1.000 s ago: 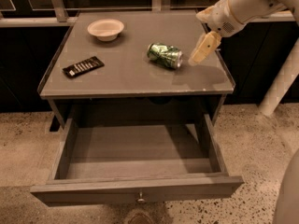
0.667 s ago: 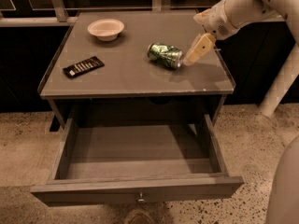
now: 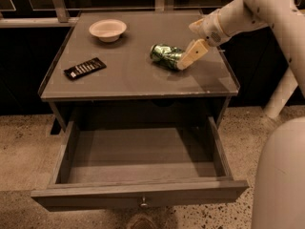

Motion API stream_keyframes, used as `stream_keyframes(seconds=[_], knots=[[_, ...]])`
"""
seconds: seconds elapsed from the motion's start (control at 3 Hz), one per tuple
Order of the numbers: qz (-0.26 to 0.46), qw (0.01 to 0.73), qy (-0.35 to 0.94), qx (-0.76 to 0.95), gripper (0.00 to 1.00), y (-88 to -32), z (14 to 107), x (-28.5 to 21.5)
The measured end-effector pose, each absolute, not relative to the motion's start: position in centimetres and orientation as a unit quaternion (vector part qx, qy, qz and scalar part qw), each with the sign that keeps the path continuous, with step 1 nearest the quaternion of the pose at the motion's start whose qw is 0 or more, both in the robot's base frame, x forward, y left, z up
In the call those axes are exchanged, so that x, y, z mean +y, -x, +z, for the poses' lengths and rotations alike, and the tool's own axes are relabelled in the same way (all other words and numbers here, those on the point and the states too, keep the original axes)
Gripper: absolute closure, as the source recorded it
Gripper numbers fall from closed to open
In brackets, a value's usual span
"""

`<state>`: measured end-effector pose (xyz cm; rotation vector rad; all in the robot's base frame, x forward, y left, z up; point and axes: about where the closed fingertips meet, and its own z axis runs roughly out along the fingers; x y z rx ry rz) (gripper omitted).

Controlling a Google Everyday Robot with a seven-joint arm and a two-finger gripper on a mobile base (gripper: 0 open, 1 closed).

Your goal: Place green can into top drawer

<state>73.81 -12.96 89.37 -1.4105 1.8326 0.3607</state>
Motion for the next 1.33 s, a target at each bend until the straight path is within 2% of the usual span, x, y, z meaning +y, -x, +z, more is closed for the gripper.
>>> stream_keyframes(seconds=[1.0,1.33], knots=[[0.180,0.369,0.538,0.737,0.00,-76.3,85.7,-10.4],[0.180,0.369,0.538,0.736,0.19,-76.3,85.7,-10.4]])
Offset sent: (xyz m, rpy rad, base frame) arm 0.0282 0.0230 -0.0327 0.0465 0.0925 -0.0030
